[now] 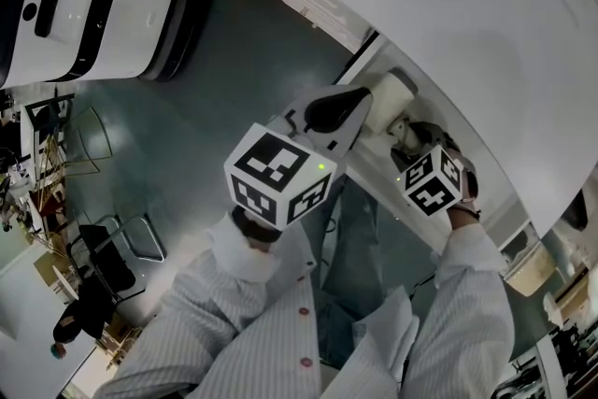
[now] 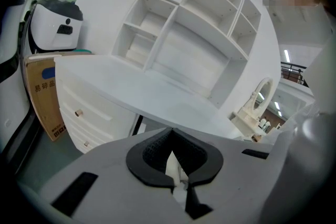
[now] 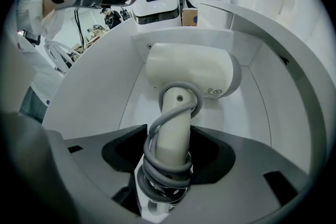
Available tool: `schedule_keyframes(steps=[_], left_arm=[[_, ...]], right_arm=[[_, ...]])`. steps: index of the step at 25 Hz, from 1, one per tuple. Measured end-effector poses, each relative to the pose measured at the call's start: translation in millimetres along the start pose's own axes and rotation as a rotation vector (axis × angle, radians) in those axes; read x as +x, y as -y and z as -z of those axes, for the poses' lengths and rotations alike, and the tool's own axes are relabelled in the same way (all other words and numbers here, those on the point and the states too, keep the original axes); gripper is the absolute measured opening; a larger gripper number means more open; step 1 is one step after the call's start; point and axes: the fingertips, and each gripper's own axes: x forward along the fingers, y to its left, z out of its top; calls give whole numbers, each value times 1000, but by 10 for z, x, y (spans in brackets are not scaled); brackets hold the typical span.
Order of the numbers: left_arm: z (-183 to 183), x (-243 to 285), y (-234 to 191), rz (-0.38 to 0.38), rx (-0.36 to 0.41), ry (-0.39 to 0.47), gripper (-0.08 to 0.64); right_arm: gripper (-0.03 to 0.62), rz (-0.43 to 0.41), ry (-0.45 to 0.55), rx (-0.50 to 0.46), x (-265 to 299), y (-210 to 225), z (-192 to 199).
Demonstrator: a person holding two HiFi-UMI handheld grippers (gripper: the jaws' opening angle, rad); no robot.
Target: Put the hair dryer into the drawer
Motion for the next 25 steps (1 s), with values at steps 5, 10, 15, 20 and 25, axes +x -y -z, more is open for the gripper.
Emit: schedule_keyframes(steps=[5, 10, 15, 20, 25], left_arm=[[2, -8, -8, -6, -6, 1, 9], [27, 27, -28, -11, -14, 0, 9], [36, 41, -26, -9, -14, 1, 9], [16, 52, -19, -10, -12, 4, 9], [0, 27, 26, -6, -18, 12, 9]], right_arm=[[233, 6, -4, -7, 24, -10, 6], [233, 10, 0, -13, 59, 5, 0], [233, 16, -7, -28, 84, -8, -5], [233, -6, 3, -17, 63, -13, -1], [233, -37, 19, 17, -57, -41, -41]])
